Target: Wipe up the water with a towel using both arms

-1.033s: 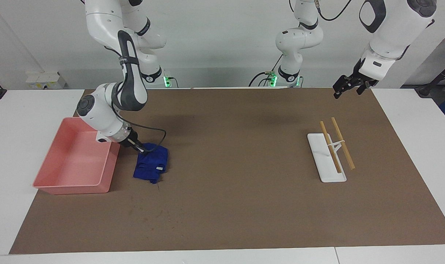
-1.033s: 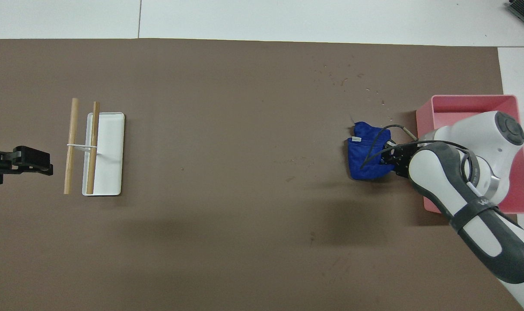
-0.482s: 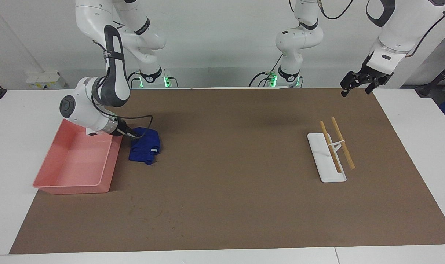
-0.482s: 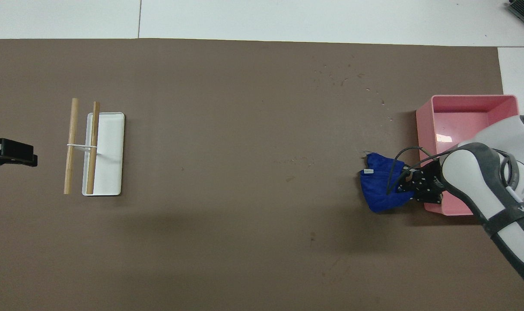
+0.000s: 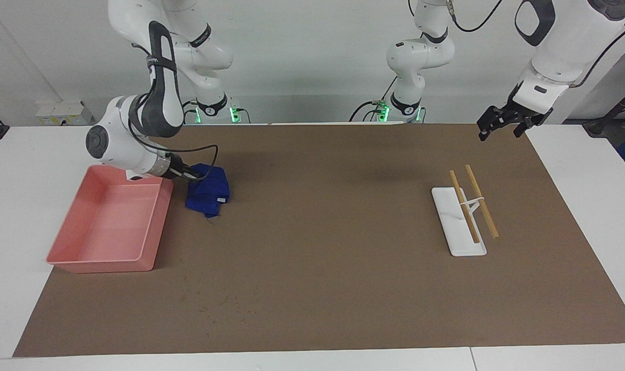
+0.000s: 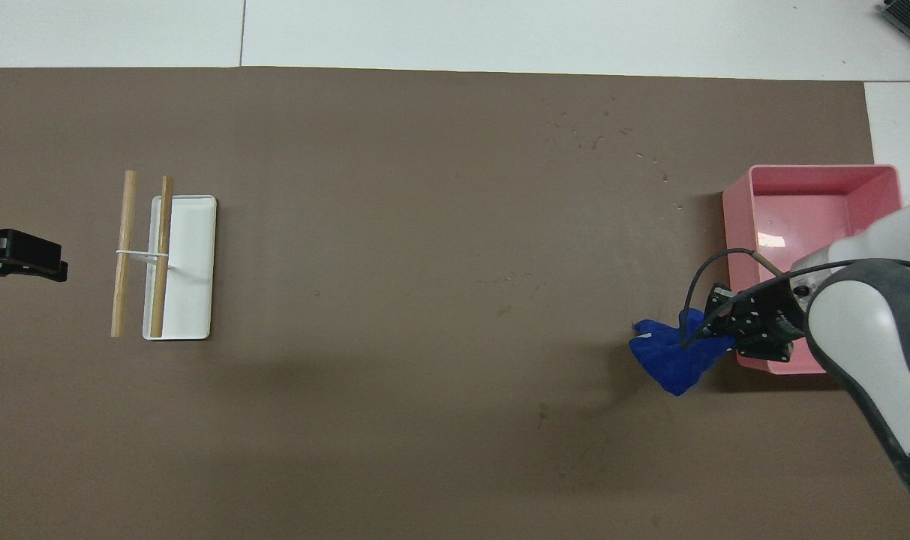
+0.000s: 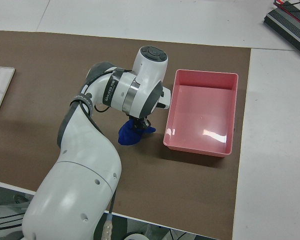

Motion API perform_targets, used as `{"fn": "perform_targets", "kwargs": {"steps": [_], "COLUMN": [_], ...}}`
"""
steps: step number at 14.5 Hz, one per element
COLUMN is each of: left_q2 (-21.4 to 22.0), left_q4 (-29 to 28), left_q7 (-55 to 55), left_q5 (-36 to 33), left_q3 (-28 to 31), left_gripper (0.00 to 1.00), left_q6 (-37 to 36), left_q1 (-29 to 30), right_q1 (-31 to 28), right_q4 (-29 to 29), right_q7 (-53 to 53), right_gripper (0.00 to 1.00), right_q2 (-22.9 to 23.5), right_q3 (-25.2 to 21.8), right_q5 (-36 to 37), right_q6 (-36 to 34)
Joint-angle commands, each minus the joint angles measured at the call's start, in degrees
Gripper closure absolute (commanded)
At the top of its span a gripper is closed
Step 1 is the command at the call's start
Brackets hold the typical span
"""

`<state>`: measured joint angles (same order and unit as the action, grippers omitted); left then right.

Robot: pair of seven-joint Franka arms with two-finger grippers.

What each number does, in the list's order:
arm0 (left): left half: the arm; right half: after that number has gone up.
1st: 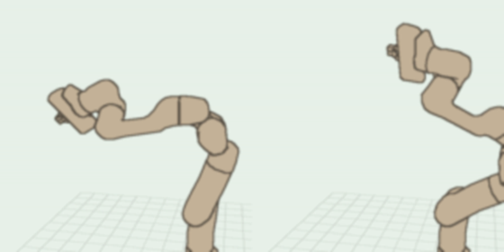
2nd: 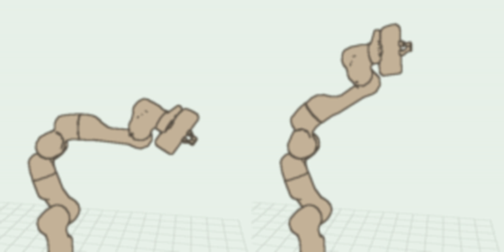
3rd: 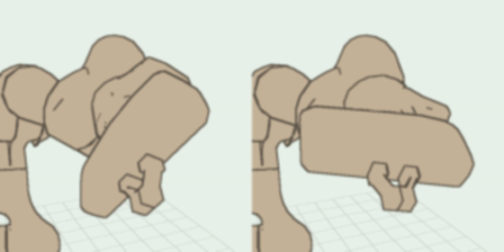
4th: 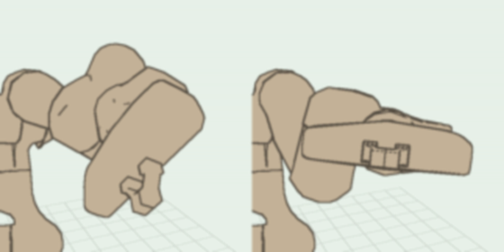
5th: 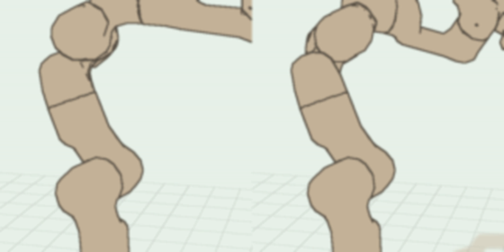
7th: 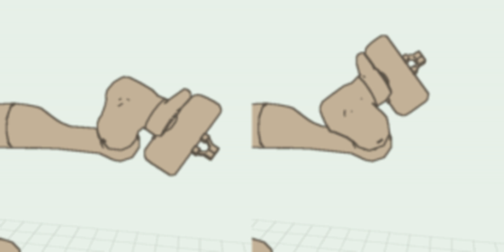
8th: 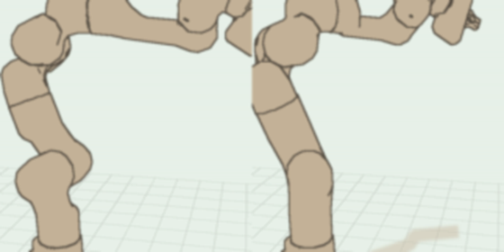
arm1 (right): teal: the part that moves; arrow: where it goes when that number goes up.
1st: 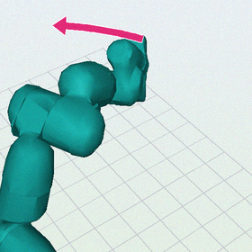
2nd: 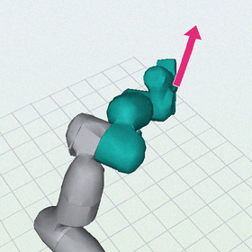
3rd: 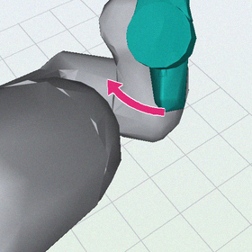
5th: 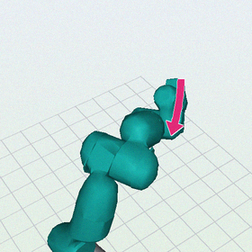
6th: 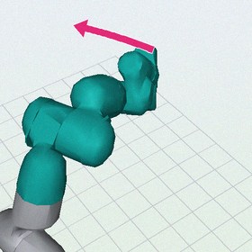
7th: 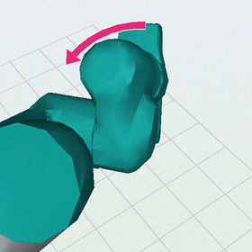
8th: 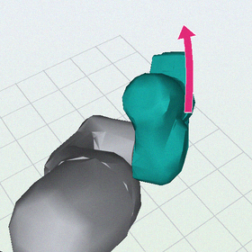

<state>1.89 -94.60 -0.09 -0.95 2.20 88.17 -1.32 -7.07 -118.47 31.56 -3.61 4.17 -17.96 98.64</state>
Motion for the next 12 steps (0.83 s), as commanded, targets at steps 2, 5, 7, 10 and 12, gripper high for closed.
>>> {"fn": "perform_targets", "kwargs": {"steps": [2,5,7,10,12], "left_q2": [-4.09,-4.7,-4.09,-3.3,-2.86], "left_q4": [5.66,5.83,4.96,4.26,4.16], "left_q7": [-0.62,-0.18,0.18,0.26,0.18], "left_q5": [0.07,0.16,-0.1,-0.28,-0.28], "left_q3": [1.14,1.22,1.23,1.23,1.14], "left_gripper": [0.0,0.0,0.0,0.0,0.0], "left_q6": [-2.3,-2.47,-2.82,-2.82,-2.65], "left_q1": [-2.11,-3.33,-4.13,-4.05,-3.78], "right_q1": [-0.66,-1.71,-5.38,-9.96,-12.78], "right_q4": [12.18,18.87,21.0,21.71,19.78], "right_q7": [3.06,0.88,-6.38,-20.64,-24.42], "right_gripper": [1.0,1.0,1.0,1.0,1.0], "right_q2": [0.52,3.68,5.53,8.69,9.67], "right_q3": [0.31,-0.39,-0.83,-0.92,-0.92], "right_q5": [3.18,9.78,14.25,16.47,16.47], "right_q6": [-7.31,-7.32,-5.31,-0.29,-0.11]}}
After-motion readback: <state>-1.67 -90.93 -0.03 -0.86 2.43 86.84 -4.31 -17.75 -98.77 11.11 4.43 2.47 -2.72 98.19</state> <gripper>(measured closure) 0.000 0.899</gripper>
